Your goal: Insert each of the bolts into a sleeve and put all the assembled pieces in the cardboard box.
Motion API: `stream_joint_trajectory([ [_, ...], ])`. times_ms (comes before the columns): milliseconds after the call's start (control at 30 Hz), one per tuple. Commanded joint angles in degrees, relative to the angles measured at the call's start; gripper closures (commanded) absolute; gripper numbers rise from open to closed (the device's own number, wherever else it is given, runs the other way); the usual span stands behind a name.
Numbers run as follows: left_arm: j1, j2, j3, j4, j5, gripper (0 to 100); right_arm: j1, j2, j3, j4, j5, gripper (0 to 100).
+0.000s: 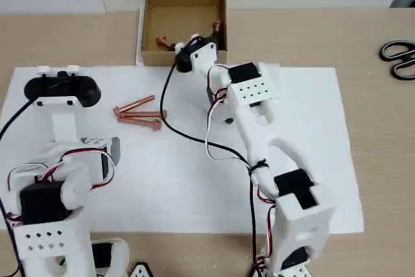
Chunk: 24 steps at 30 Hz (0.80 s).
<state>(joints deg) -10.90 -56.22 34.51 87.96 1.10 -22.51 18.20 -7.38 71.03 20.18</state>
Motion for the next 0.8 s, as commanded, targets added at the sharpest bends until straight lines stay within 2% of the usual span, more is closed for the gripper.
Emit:
stream_joint_trajectory([
  [0,-0.4,-0.7,0.0,0.6,0.2,82,-1.0,0.9,-2.9,-0.1,0.7,83.1],
  [767,-0.4,-0.7,1.2,0.6,0.2,82,-0.7,8.6,-3.3,-4.7,1.8,83.1],
])
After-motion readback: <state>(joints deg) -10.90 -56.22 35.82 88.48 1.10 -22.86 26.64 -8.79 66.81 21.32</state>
